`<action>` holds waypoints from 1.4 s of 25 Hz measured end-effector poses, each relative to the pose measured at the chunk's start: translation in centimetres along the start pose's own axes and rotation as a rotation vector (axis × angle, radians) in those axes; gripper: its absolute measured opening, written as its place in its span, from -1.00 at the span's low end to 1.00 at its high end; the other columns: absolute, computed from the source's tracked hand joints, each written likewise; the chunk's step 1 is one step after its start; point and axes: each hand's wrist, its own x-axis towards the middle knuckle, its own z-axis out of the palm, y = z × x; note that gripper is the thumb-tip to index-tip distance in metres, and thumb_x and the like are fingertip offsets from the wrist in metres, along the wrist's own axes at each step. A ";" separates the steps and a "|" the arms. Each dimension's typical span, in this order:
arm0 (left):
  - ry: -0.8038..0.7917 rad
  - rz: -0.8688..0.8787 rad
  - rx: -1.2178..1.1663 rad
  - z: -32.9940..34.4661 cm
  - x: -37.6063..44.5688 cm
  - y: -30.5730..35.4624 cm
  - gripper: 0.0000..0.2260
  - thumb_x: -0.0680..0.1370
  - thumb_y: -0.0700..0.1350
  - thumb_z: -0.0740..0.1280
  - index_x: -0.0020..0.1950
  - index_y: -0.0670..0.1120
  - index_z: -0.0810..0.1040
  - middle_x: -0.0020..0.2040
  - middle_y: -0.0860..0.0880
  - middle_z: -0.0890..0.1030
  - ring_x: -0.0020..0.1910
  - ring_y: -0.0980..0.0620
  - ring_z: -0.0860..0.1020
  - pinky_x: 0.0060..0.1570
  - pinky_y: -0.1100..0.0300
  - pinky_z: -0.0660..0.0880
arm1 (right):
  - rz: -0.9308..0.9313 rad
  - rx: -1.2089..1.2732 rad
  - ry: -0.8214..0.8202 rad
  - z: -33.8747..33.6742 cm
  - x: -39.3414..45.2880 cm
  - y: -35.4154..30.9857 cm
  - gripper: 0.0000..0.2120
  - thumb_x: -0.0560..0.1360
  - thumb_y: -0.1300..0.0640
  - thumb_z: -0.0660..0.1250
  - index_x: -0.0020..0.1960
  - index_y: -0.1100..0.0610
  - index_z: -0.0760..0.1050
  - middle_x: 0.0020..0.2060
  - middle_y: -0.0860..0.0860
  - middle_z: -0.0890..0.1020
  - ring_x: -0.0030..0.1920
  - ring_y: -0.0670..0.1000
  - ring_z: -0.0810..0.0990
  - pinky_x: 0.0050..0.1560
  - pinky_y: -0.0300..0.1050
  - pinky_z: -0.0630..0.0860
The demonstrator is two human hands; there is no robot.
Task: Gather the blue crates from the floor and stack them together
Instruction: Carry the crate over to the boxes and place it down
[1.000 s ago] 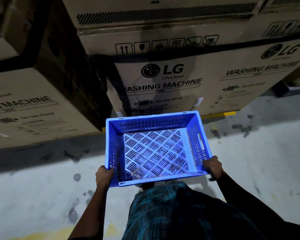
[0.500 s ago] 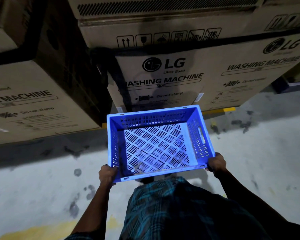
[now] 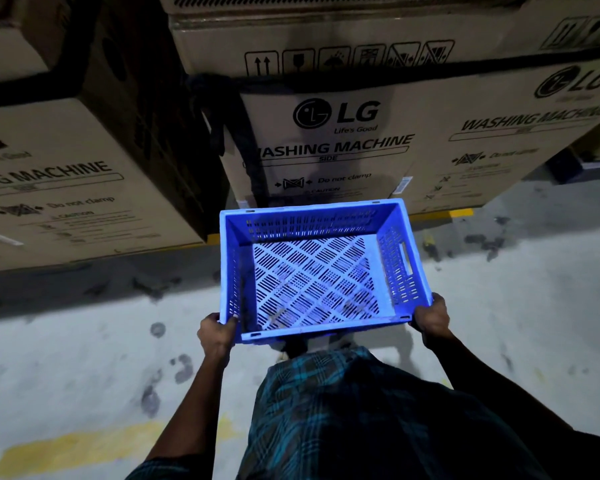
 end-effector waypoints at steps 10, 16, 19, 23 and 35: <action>0.157 0.277 0.335 0.1 -4.5 0.3 -0.50 0.49 -0.09 0.39 0.39 -0.12 0.35 0.24 -0.22 0.51 0.19 -0.30 0.50 0.09 -0.16 0.46 | -0.267 -0.330 -0.120 0.3 -12.2 -3.3 -0.36 0.45 0.16 0.29 0.51 0.19 0.24 0.48 0.37 0.13 0.43 0.30 0.31 0.37 -0.06 0.30; -0.071 0.894 0.730 1.7 -5.7 0.2 -0.52 0.46 0.23 0.40 0.28 0.00 0.51 0.29 -0.05 0.47 0.36 -0.15 0.37 0.19 -0.11 0.34 | -0.355 -0.260 -0.301 4.3 -15.6 -2.0 -0.37 0.29 0.26 0.30 0.37 0.17 0.44 0.45 0.26 0.34 0.49 0.21 0.29 0.51 -0.02 0.19; -0.192 0.902 0.943 1.9 -5.6 1.0 -0.66 0.48 0.13 0.40 0.20 0.02 0.58 0.12 -0.02 0.62 0.21 -0.10 0.48 0.12 -0.03 0.36 | -0.437 -0.210 -0.321 5.1 -16.7 -3.8 -0.39 0.35 0.43 0.29 0.39 0.19 0.42 0.40 0.17 0.44 0.46 0.13 0.34 0.47 -0.06 0.25; -0.172 0.870 0.993 1.9 -6.1 1.7 -0.80 0.52 0.01 0.37 0.11 0.00 0.59 0.05 -0.04 0.67 0.11 -0.12 0.54 0.07 -0.01 0.38 | -0.427 -0.107 -0.277 4.6 -17.3 -3.2 -0.43 0.39 0.41 0.30 0.37 0.10 0.43 0.36 0.12 0.47 0.40 0.10 0.42 0.45 -0.01 0.32; -0.319 1.059 0.721 7.2 -16.5 3.1 -0.77 0.54 0.00 0.38 0.18 0.00 0.58 0.05 -0.07 0.68 0.08 -0.12 0.61 0.06 0.03 0.50 | -0.280 0.242 -0.168 -5.9 -22.7 7.7 -0.61 0.51 0.37 0.30 0.27 0.07 0.47 0.18 0.13 0.62 -0.05 -0.03 0.64 -0.21 -0.25 0.49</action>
